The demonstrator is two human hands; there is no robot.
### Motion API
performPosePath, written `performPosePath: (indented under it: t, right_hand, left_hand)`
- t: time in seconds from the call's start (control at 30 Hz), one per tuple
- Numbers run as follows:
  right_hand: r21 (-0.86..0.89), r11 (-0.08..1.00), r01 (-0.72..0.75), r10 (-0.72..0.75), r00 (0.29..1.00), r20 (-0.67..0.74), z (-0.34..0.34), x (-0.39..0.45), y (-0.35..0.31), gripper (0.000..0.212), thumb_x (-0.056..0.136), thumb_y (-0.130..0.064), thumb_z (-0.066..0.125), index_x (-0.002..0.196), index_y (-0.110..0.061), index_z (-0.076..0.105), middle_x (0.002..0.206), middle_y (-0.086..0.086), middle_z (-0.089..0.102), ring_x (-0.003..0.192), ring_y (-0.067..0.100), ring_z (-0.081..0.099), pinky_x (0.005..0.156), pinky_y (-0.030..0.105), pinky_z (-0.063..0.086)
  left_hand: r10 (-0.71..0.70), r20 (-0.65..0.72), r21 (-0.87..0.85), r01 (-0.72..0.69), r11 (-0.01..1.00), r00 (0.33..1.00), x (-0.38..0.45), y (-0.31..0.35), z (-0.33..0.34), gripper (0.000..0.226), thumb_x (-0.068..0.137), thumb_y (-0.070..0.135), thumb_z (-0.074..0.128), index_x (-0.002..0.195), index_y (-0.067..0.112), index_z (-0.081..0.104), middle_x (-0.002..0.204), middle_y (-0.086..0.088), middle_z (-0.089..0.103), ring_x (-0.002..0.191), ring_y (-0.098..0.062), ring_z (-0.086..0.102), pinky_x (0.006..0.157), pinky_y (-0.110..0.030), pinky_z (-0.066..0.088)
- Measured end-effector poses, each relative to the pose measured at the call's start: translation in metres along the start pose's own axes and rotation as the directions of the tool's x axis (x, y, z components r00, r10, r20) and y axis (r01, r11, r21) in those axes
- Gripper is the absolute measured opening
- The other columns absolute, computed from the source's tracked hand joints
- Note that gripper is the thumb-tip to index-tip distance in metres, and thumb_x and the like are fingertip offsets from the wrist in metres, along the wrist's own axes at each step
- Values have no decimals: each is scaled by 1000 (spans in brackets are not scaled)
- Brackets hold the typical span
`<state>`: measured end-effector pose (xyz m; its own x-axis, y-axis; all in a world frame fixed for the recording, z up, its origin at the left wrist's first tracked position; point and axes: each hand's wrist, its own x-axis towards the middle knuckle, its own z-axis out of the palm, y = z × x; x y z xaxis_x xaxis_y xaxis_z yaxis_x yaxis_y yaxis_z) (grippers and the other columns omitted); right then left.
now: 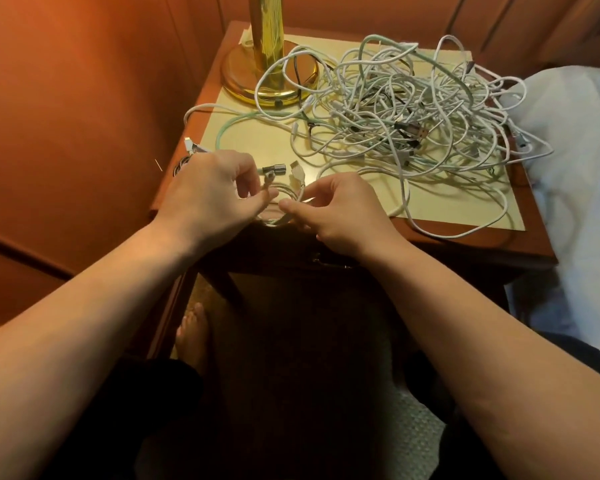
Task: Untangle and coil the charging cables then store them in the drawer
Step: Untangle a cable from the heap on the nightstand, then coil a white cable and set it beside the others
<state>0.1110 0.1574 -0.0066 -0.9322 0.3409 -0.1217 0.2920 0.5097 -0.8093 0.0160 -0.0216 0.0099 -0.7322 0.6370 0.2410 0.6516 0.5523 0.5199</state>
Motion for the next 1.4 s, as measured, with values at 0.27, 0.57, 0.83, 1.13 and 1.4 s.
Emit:
performPosePath:
  t: [0.27, 0.57, 0.83, 1.13, 1.4]
  right_hand:
    - [-124, 990, -63, 62, 998, -7, -33, 6, -15, 47, 97, -56, 65, 79, -15, 78, 70, 0, 76, 53, 16, 69, 52, 35, 57]
    - [-139, 990, -28, 13, 994, -106, -79, -4, 10, 12, 93, -35, 74, 88, -24, 76, 76, -4, 76, 58, 7, 66, 58, 30, 55]
    - [-334, 942, -19, -13, 996, -94, -73, -12, 15, 8, 88, -34, 78, 88, -27, 80, 77, -11, 72, 71, 1, 65, 65, 24, 48]
    - [-386, 919, -76, 9, 985, -172, -64, -6, 16, 16, 70, -40, 85, 69, -24, 79, 64, -8, 71, 68, 8, 68, 71, 33, 61]
    - [107, 993, 40, -27, 992, -123, -82, -17, 8, 10, 79, -17, 89, 78, -15, 79, 66, -6, 73, 51, -2, 60, 53, 18, 48]
  left_hand:
    - [122, -18, -7, -122, 992, 992, -5, 0, 6, 24, 89, 42, 75, 89, 19, 68, 85, 6, 61, 67, 0, 50, 57, -22, 37]
    - [258, 42, -3, -258, 966, 965, -7, 8, 6, 33, 86, 55, 67, 91, 22, 70, 85, 8, 62, 70, 6, 49, 58, -17, 33]
    - [227, 10, -50, -226, 973, 974, 12, 40, 14, 26, 88, 49, 68, 87, 22, 71, 80, 11, 62, 66, 3, 51, 55, -22, 38]
    - [-12, 6, -15, 12, 1000, 1000, 49, 75, 23, 22, 88, 42, 72, 80, 22, 74, 76, 7, 68, 73, -13, 64, 67, -34, 57]
    - [-318, 224, -38, 335, 942, 921, 67, 90, 41, 49, 93, 49, 63, 76, 5, 77, 63, -9, 68, 64, -25, 63, 57, -38, 49]
